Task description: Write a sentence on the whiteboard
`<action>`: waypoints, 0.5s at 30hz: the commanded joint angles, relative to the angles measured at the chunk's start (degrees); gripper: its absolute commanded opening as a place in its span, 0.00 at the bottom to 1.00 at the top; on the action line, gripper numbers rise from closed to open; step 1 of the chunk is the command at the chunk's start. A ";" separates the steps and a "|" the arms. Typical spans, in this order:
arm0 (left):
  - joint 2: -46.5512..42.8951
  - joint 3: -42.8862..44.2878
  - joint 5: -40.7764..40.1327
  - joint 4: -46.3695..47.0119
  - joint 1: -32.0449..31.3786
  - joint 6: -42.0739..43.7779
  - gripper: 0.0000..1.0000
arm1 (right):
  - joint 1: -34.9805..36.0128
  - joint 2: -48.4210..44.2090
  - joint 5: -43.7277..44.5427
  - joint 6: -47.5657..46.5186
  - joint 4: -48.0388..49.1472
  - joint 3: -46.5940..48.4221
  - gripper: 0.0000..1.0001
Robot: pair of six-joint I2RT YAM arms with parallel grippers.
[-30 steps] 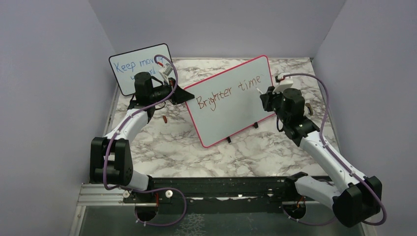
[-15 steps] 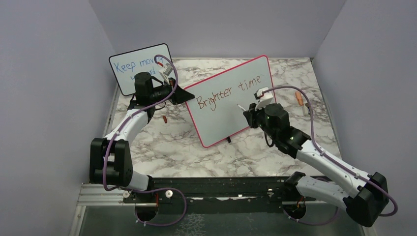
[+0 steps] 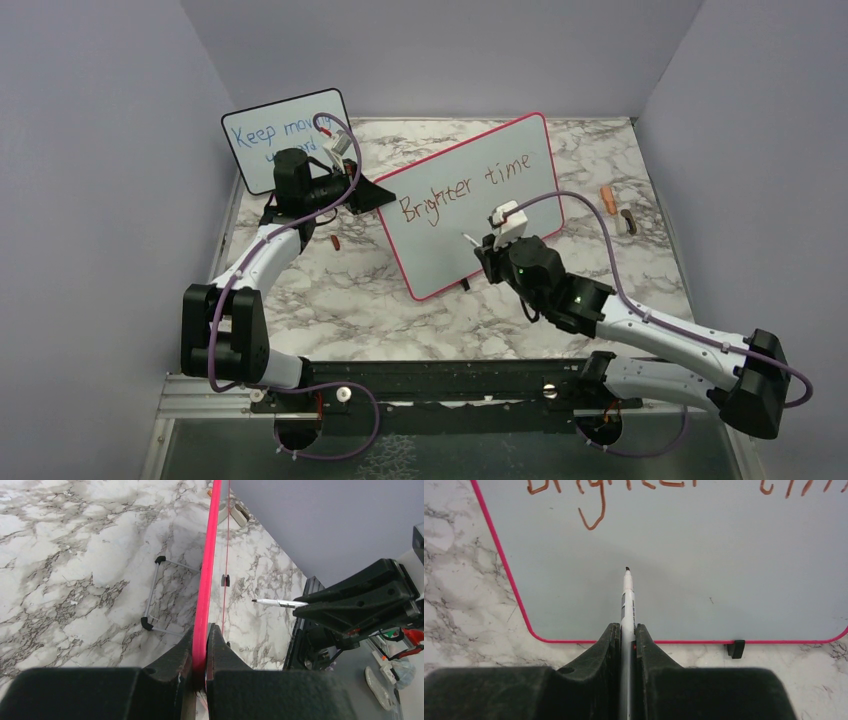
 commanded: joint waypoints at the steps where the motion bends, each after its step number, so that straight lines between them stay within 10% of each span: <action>1: 0.71 -2.06 -7.80 -4.12 -0.34 4.02 0.00 | 4.88 0.66 8.54 -0.20 0.49 0.11 0.01; 15: 0.36 -2.15 -8.39 -4.20 -0.36 4.06 0.00 | 10.63 3.30 12.16 3.38 -0.94 1.29 0.01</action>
